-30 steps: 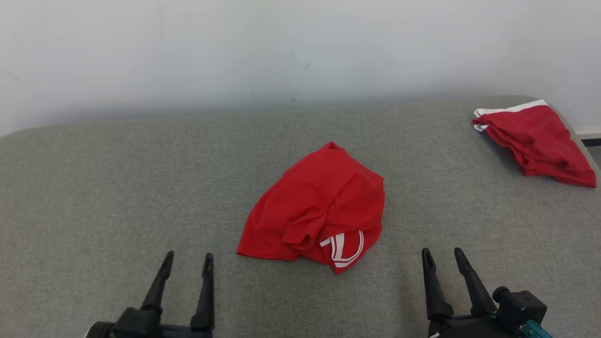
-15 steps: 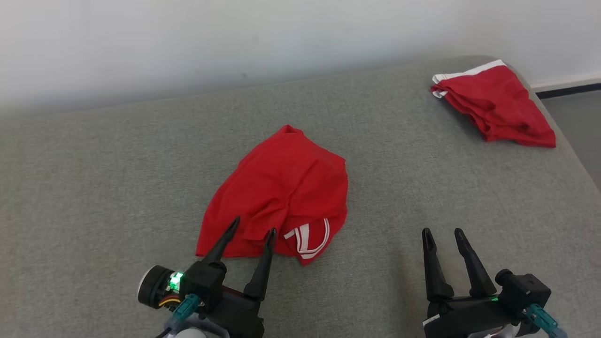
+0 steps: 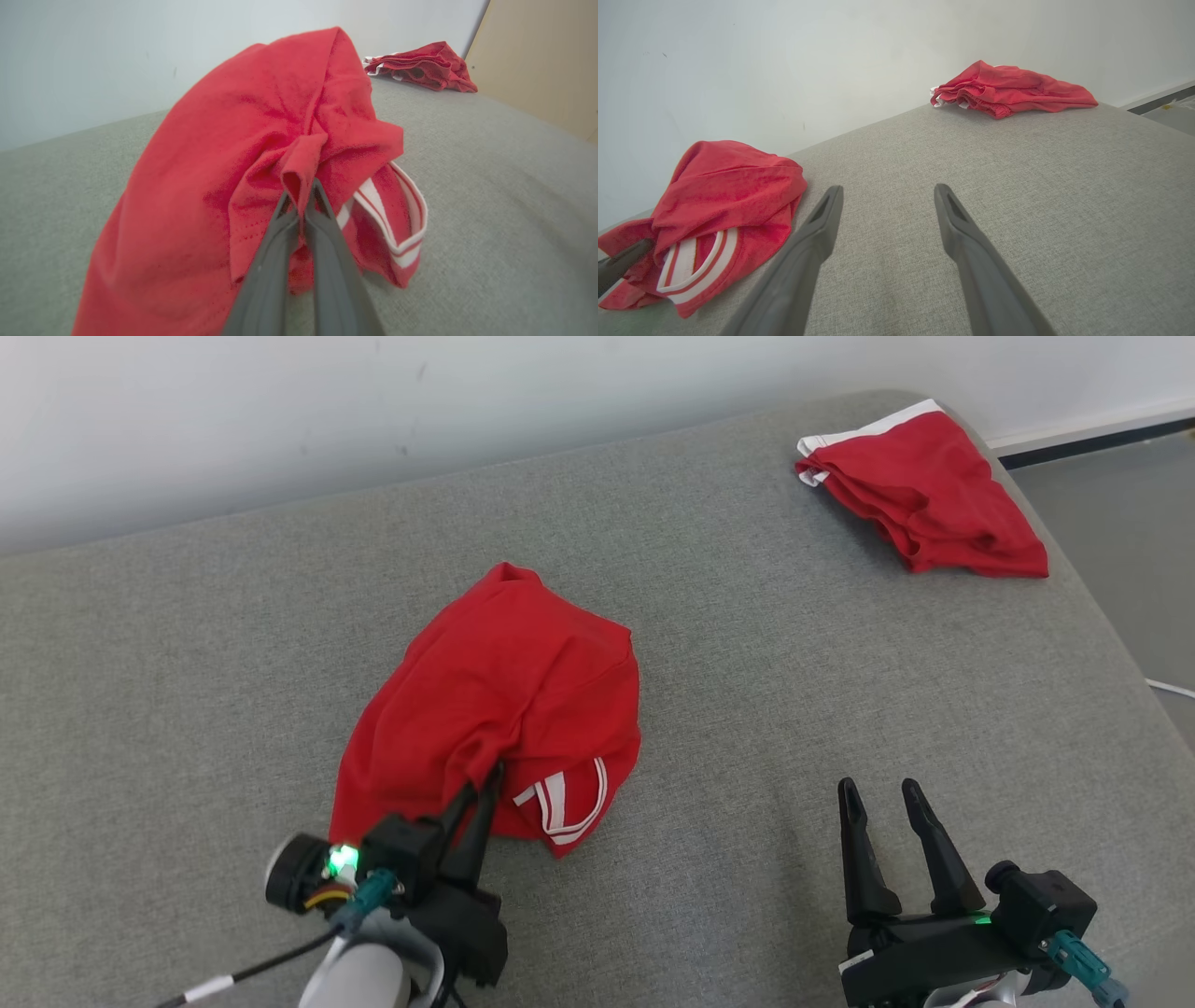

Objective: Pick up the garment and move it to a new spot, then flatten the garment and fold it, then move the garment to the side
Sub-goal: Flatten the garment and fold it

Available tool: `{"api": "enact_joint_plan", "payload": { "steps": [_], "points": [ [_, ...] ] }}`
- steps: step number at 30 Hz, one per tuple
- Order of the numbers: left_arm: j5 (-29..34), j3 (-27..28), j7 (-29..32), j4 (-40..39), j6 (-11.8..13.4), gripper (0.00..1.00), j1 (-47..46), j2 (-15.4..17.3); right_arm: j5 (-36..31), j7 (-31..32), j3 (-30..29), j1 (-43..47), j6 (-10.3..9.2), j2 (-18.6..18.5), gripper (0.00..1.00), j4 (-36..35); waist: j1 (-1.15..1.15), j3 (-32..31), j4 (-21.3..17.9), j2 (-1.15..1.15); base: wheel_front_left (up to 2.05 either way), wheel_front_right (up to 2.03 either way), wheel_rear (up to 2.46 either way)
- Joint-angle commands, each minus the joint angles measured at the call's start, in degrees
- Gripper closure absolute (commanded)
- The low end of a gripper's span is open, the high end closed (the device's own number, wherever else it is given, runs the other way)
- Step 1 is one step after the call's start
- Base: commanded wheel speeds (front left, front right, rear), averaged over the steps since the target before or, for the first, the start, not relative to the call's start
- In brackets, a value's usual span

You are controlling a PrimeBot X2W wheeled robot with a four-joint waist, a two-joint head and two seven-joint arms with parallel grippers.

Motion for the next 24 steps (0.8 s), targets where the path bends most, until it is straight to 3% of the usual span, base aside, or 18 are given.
{"api": "enact_joint_plan", "payload": {
  "steps": [1,8,24],
  "points": [
    [-0.1,0.3,-0.1,-0.5,0.1,1.0,-1.4,0.3,0.4,-0.1,0.1,-0.4,-0.15,0.1,0.0,-0.2,-0.01,0.0,0.0,-0.01,0.0,0.0,0.0],
    [0.6,-0.7,-0.1,-7.5,0.1,1.0,-5.8,-0.3,0.6,-0.1,0.0,0.1,-0.15,0.1,0.0,0.1,-0.01,-0.9,0.1,-0.01,0.0,0.0,0.0],
    [-2.6,-10.1,-0.1,-18.7,0.1,1.0,-17.6,-1.7,0.8,-0.1,-1.2,2.2,-0.15,0.1,0.0,0.7,-0.01,-4.7,1.0,-0.01,0.0,0.0,0.0]
  ]
}}
